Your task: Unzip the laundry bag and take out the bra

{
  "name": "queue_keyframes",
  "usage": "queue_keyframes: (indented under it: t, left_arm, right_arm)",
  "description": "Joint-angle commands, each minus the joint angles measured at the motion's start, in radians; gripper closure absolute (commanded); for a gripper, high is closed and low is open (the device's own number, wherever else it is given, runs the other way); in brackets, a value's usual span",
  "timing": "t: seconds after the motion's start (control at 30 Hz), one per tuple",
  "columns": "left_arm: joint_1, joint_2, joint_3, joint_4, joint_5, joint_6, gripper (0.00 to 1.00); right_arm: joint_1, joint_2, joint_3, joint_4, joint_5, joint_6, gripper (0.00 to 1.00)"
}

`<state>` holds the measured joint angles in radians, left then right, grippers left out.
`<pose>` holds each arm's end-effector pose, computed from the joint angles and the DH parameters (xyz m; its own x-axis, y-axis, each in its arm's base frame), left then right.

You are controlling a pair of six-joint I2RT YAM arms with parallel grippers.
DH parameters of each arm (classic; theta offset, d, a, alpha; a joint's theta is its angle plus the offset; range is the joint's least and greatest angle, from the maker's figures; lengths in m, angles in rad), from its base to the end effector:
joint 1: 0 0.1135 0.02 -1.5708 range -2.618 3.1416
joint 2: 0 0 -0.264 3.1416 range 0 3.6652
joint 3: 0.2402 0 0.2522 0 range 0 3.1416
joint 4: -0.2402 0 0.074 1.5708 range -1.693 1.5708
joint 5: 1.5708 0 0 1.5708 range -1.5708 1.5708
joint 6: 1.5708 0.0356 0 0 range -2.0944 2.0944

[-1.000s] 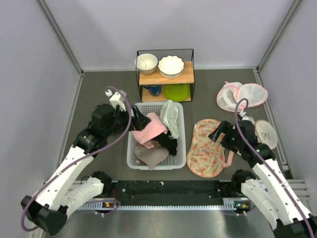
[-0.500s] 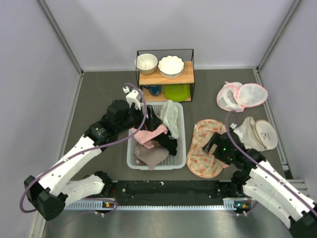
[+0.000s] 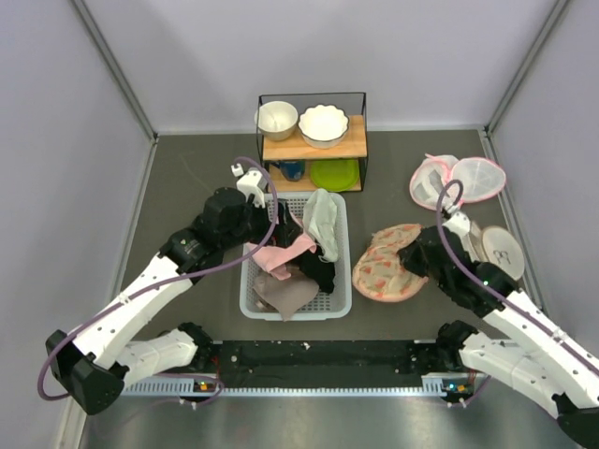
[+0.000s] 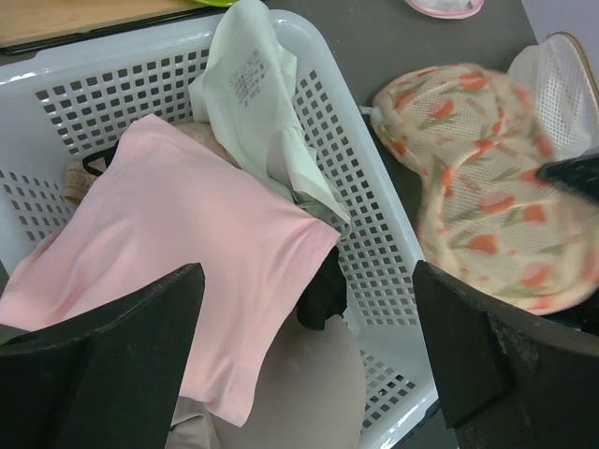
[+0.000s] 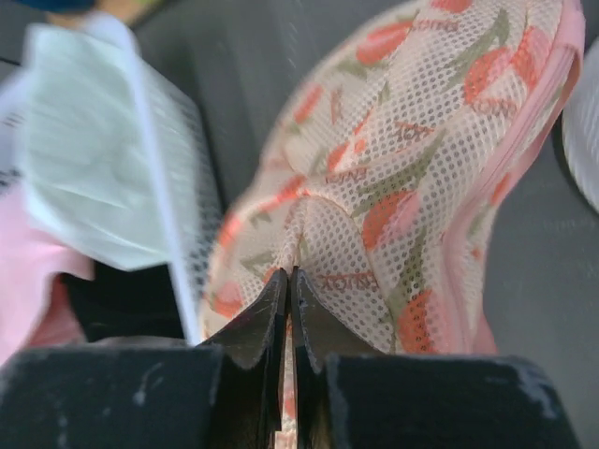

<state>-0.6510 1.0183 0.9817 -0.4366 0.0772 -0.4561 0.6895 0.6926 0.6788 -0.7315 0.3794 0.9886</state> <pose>0.1780 -0.1391 0.3393 -0.6156 -0.0831 -0.7836 0.4318 0.7963 -0.4236 0.1174 0.0797 0.2661 -0.6059 0.5060 -0.6139 0.2276 0.8496 0.4757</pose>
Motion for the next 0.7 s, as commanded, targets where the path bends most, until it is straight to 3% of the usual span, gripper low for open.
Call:
queue_keyframes:
  t: [0.0,0.13,0.43,0.47,0.53,0.57,0.67]
  left_arm:
    - [-0.004,-0.024,0.040,0.001,-0.033,0.025,0.01]
    - [-0.004,-0.024,0.037,0.001,-0.022,0.030,0.01]
    - [-0.004,-0.014,0.029,0.002,0.013,0.036,0.01]
    - [-0.004,-0.008,0.031,0.004,0.022,0.036,0.01]
    - [-0.004,-0.003,0.040,0.006,0.033,0.034,0.01]
    - [-0.004,0.002,0.043,0.007,0.039,0.033,0.01]
    - [-0.004,0.008,0.046,0.013,0.049,0.031,0.01]
  right_arm:
    - [0.010,0.013,0.184,-0.014,0.081,-0.042,1.00]
    - [0.010,-0.062,0.173,-0.003,0.065,0.070,1.00]
    - [0.010,-0.246,-0.011,-0.003,0.196,0.205,1.00]
    - [0.010,-0.236,-0.015,-0.003,0.197,0.156,0.94]
    - [0.010,-0.196,0.007,0.000,0.167,0.079,0.64]
    - [0.008,-0.142,0.019,0.000,0.150,-0.003,0.38]
    - [0.010,-0.049,0.054,-0.034,0.061,-0.094,0.25]
